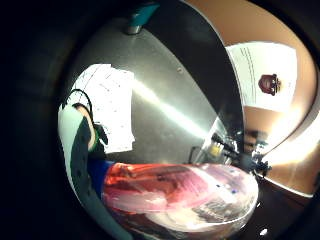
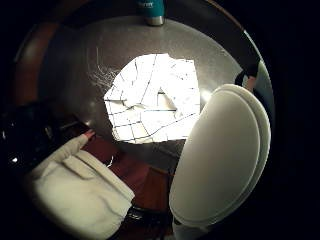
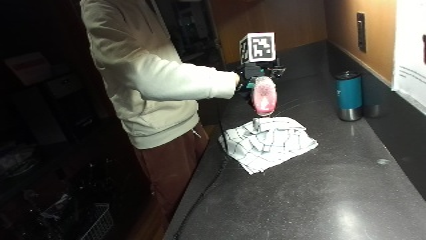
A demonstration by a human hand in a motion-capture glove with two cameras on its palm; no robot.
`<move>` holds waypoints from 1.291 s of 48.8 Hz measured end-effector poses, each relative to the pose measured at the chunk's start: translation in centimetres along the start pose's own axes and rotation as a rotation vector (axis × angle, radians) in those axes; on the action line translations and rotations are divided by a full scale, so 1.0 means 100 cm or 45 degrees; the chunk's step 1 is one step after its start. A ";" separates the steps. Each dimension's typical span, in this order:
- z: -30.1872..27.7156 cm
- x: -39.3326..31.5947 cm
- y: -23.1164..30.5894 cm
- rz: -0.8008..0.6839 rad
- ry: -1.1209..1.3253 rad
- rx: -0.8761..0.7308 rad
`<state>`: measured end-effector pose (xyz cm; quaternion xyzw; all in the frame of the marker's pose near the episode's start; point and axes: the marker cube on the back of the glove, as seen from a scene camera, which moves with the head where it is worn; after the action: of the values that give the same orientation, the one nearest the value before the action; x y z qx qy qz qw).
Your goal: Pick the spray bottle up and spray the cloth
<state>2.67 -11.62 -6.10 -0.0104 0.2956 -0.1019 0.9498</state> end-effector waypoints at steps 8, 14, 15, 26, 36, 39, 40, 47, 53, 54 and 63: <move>-0.001 0.001 -0.002 0.017 0.035 -0.016; -0.008 -0.016 -0.009 0.026 0.000 -0.004; -0.008 -0.015 -0.009 0.031 -0.002 -0.001; -0.031 -0.010 -0.005 0.113 -0.331 0.166; -0.068 -0.015 -0.015 0.241 -0.886 0.447; -0.077 -0.021 -0.021 0.250 -1.020 0.516; -0.080 -0.024 -0.023 0.247 -1.058 0.537; -0.100 -0.048 -0.042 0.210 -1.357 0.707; -0.116 -0.075 -0.063 0.192 -1.649 0.858; -0.118 -0.080 -0.065 0.183 -1.700 0.877; -0.126 -0.121 -0.076 -0.034 -2.017 0.895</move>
<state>-15.62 -16.10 -9.15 0.2125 -0.5019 -0.1613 0.8228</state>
